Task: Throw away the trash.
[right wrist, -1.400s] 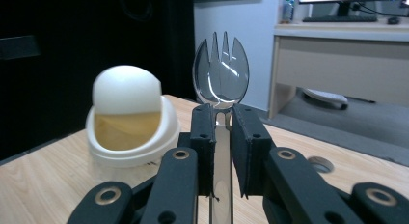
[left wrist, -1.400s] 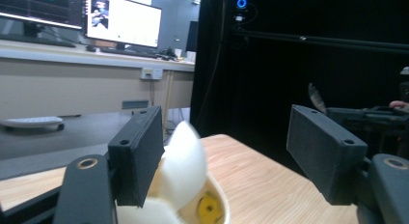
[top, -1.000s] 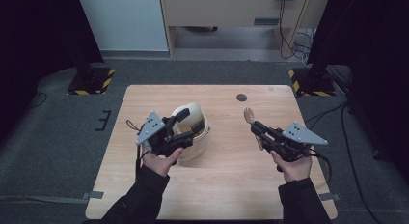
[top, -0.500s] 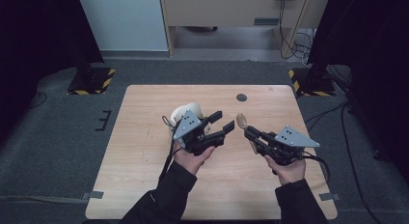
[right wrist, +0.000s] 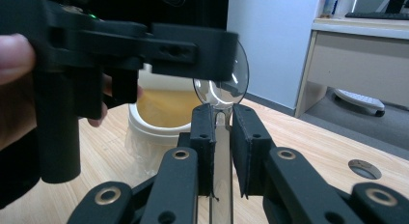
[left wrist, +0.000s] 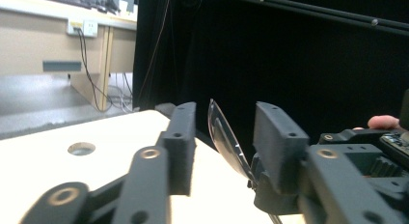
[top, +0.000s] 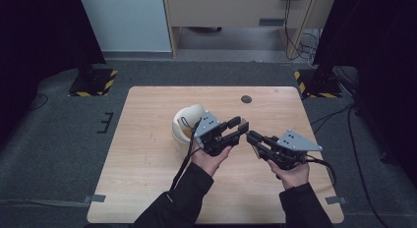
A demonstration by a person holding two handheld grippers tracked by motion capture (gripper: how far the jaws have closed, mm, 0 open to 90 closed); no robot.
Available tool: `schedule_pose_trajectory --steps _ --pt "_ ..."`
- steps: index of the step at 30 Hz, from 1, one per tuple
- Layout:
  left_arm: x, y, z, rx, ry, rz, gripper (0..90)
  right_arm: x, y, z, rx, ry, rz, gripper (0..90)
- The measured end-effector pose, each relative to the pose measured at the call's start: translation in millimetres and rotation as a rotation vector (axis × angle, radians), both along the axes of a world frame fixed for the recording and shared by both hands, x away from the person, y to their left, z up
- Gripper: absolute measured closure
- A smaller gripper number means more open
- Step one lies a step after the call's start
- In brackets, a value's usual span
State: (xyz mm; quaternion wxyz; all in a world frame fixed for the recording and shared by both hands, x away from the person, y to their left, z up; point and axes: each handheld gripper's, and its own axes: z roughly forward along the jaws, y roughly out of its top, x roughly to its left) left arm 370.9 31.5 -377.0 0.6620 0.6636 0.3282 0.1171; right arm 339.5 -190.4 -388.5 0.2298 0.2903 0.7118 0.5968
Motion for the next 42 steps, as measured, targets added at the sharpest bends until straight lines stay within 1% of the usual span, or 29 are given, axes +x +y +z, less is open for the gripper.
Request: schedule_pose_trajectory --steps 2,3,4,7,10,13,14,15,16,18,19,20,23,24,25,26,27,28,31,32,33,35,36,37,38,39,40,41,42 --pt "-0.2 -1.4 -1.3 0.007 0.017 -0.007 70.9 0.0 0.7 -0.3 0.001 0.002 0.004 80.0" --pt "-0.2 -1.4 -1.3 0.007 0.017 -0.007 72.8 0.1 0.7 -0.5 -0.002 0.002 0.004 80.0" --pt "-0.3 -1.3 -1.1 0.006 0.019 -0.007 72.8 0.1 0.7 -0.5 -0.002 0.002 0.004 80.0" --pt "-0.9 -0.4 0.1 -0.005 0.025 -0.013 77.5 -0.1 1.6 -1.2 -0.001 0.001 0.005 80.0" --pt "-1.5 0.5 0.6 -0.002 0.027 -0.014 81.4 0.0 2.7 -1.9 -0.001 0.001 0.009 80.0" --pt "-1.5 2.3 1.4 -0.009 0.028 -0.021 81.9 -0.3 3.1 -1.6 0.015 0.007 0.014 79.4" --pt "-1.9 3.3 2.0 -0.002 0.021 -0.018 81.9 -0.3 3.1 -1.6 0.015 0.007 0.014 79.4" --pt "-2.4 4.8 2.6 0.008 0.009 -0.013 82.3 -0.5 2.4 -0.8 0.029 0.009 0.012 74.3" --pt "-2.9 7.1 3.2 0.012 -0.001 -0.012 82.3 -0.5 2.4 -0.8 0.029 0.009 0.012 74.3" --pt "-3.8 14.0 4.6 0.031 -0.027 0.001 82.3 -0.5 -0.1 0.7 0.033 0.003 0.003 70.5" --pt "-4.4 23.3 6.0 0.032 -0.044 0.014 82.3 -0.3 -3.6 2.0 0.029 0.0 -0.016 67.7" --pt "-4.4 23.3 6.0 0.032 -0.044 0.014 82.3 -0.3 -3.6 2.0 0.029 0.0 -0.016 67.7" --pt "-5.0 39.0 9.2 0.034 -0.067 0.037 82.3 1.8 -9.6 1.2 0.037 0.006 -0.041 63.3" --pt "-5.6 49.6 12.3 0.034 -0.083 0.051 82.4 3.7 -13.6 -1.9 0.025 0.021 -0.069 59.7" --pt "-6.0 54.9 13.9 0.035 -0.091 0.058 82.3 5.0 -15.6 -4.1 0.015 0.027 -0.086 58.1" --pt "-6.0 54.9 13.9 0.035 -0.091 0.058 82.4 5.0 -15.6 -4.1 0.015 0.027 -0.086 58.1" --pt "-6.6 65.3 17.1 0.033 -0.101 0.073 82.3 8.2 -19.7 -10.1 -0.003 0.039 -0.116 54.1" --pt "-6.6 65.3 17.1 0.033 -0.101 0.073 82.4 8.2 -19.7 -10.1 -0.003 0.039 -0.116 54.1" --pt "-7.4 79.5 22.2 0.025 -0.121 0.096 82.4 13.1 -25.7 -21.3 -0.032 0.064 -0.15 50.0" --pt "-7.4 85.6 24.7 0.028 -0.133 0.107 82.4 16.0 -29.6 -29.1 -0.049 0.088 -0.17 48.3" --pt "-7.4 85.6 24.7 0.028 -0.133 0.107 82.4 16.0 -29.6 -29.1 -0.049 0.088 -0.17 48.3" --pt "-5.9 93.9 28.3 0.037 -0.155 0.128 82.4 20.2 -36.1 -40.2 -0.08 0.114 -0.201 44.6" --pt "-5.1 96.0 29.2 0.04 -0.158 0.136 82.4 21.8 -38.5 -44.0 -0.09 0.123 -0.21 43.0" --pt "-5.1 96.0 29.2 0.04 -0.158 0.136 82.3 21.8 -38.5 -44.0 -0.09 0.123 -0.21 43.0" --pt "-4.2 97.9 30.1 0.045 -0.162 0.141 82.4 24.4 -42.8 -52.4 -0.104 0.144 -0.23 40.4" --pt "-3.4 99.2 30.8 0.05 -0.167 0.148 82.4 25.6 -44.6 -56.7 -0.112 0.159 -0.241 39.6" --pt "-2.7 100.3 31.3 0.055 -0.173 0.153 82.4 25.6 -44.6 -56.7 -0.112 0.159 -0.241 39.6" --pt "-1.2 101.7 31.8 0.071 -0.187 0.162 82.4 28.1 -48.3 -64.9 -0.138 0.181 -0.256 38.1" --pt "-0.5 102.2 31.7 0.081 -0.194 0.167 82.4 29.1 -50.0 -68.8 -0.149 0.191 -0.26 37.7"
